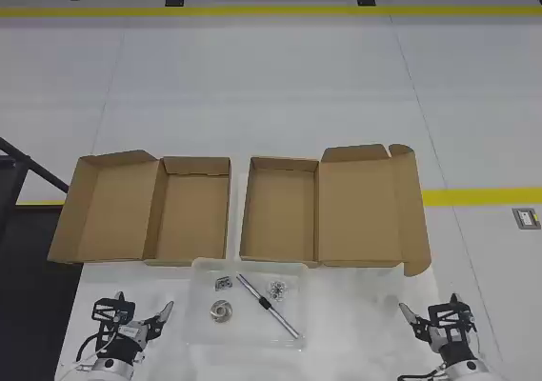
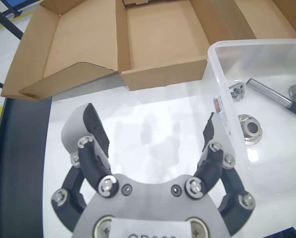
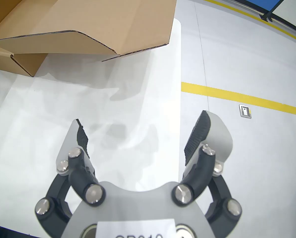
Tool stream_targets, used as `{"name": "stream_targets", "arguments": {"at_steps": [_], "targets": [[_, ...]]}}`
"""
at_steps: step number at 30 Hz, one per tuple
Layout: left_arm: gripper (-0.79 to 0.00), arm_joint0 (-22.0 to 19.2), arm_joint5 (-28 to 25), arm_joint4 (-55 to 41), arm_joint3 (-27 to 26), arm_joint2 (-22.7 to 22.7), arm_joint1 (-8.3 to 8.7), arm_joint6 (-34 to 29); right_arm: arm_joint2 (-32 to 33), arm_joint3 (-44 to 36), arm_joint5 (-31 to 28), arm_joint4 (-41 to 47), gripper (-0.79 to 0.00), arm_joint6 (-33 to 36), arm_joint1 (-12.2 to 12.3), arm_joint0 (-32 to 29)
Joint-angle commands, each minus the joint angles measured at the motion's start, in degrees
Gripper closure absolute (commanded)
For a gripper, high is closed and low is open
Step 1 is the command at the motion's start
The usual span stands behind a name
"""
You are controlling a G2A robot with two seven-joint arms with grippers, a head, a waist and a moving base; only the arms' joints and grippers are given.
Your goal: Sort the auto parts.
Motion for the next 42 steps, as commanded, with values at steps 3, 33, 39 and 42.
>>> {"name": "stream_targets", "arguments": {"at_steps": [3,33,39,42], "targets": [[-0.785,0.00,0.00,0.00,0.00,0.00,0.00,0.00,0.00,0.00,0.00,0.00,-0.785,0.00,0.00,0.00],[-0.785,3.24,-18.46,-14.42,-2.70,-9.29,0.65,5.29,-4.74,-12.70,-14.90,-4.01,-0.785,8.52,0.31,9.03],[-0.785,3.37,-20.67,-15.45,-2.46,-10.28,0.80,4.42,-8.04,-12.11,-18.11,-1.40,-0.785,13.48,0.11,14.30],[-0.785,3.37,-20.67,-15.45,-2.46,-10.28,0.80,4.42,-8.04,-12.11,-18.11,-1.40,-0.785,13.48,0.11,14.30]]}}
